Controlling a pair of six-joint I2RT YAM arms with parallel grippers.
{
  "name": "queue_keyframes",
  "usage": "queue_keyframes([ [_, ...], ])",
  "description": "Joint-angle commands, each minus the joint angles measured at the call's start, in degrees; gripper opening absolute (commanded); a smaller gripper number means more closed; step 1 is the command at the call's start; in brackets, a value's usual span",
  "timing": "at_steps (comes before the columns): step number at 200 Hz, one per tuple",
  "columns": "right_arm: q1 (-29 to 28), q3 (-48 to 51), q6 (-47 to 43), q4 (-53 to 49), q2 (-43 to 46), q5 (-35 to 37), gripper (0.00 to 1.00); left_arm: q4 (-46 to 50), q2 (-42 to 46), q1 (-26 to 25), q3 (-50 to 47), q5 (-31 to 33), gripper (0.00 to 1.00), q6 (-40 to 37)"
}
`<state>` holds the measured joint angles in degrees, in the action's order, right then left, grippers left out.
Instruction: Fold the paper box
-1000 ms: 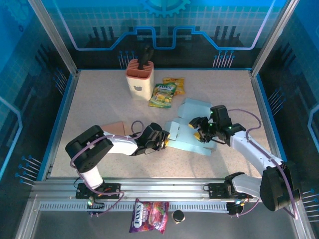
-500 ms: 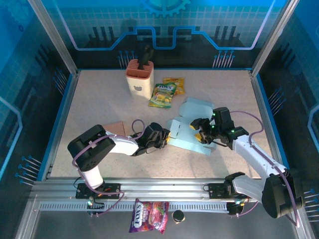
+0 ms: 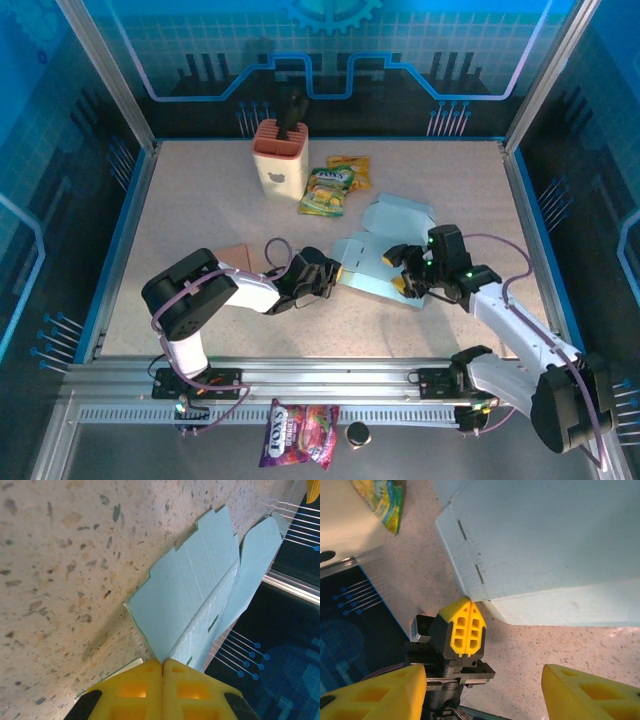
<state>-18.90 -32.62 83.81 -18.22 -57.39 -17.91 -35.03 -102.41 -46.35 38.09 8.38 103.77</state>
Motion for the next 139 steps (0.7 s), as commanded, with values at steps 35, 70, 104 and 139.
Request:
queue_keyframes([
  [35,-9.0,7.6,19.5,3.8,8.2,13.2,0.74,5.2,5.6,-0.7,2.8,2.9,0.00,1.4],
  [70,-11.6,9.0,21.9,7.8,7.1,17.6,0.78,6.5,5.8,-0.8,5.4,2.5,0.00,3.4],
  [104,-11.4,8.4,21.4,14.2,2.6,19.6,0.78,7.2,5.8,-1.0,6.7,2.2,0.00,4.9],
  [139,-10.2,7.6,20.3,19.5,-2.0,19.7,0.69,8.0,6.4,-1.1,7.5,1.9,0.00,5.4],
])
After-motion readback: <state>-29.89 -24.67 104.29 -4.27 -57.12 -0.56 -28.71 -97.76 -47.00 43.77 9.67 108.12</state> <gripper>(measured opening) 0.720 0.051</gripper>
